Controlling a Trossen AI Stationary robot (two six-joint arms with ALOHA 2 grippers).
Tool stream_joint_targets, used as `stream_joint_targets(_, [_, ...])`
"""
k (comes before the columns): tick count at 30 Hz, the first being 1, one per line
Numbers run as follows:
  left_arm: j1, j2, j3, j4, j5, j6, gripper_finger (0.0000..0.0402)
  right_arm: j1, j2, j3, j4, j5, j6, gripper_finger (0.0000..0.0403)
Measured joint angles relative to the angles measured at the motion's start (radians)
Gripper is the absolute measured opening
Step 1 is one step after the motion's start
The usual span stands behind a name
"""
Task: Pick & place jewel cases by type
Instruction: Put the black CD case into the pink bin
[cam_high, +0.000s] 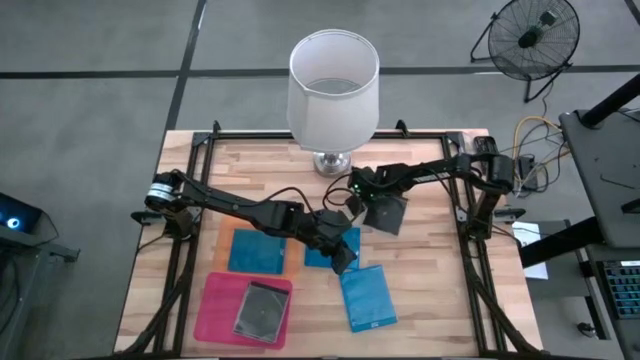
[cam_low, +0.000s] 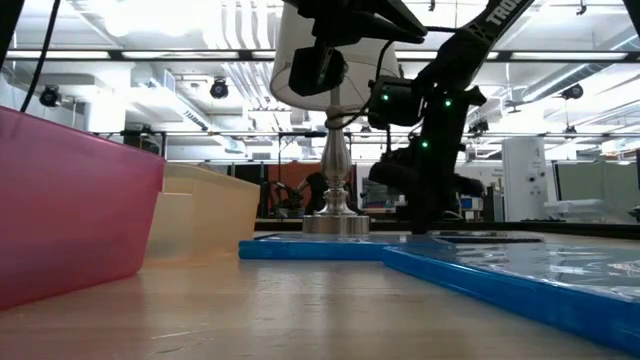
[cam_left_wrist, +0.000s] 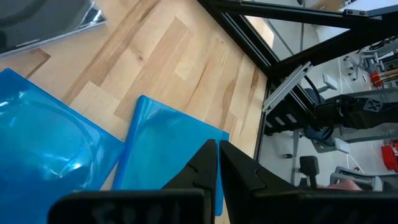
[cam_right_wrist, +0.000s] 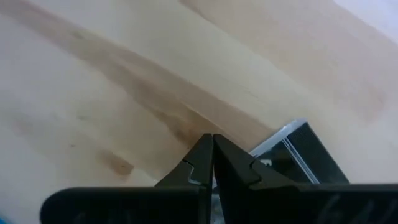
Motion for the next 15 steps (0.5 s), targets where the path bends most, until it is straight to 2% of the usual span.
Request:
stream_joint_targets(7, [-0.007,0.000,0.002,0.003,-0.003,0.002,0.0000,0.013,-0.002,-0.001,-0.059,0.039,0.269,0.0008])
stream_joint_targets(15, [-0.034,-0.037,0.002,-0.004,0.054,0.051,0.0000,0.058,-0.004,-0.002,-0.129,0.097,0.649,0.0008])
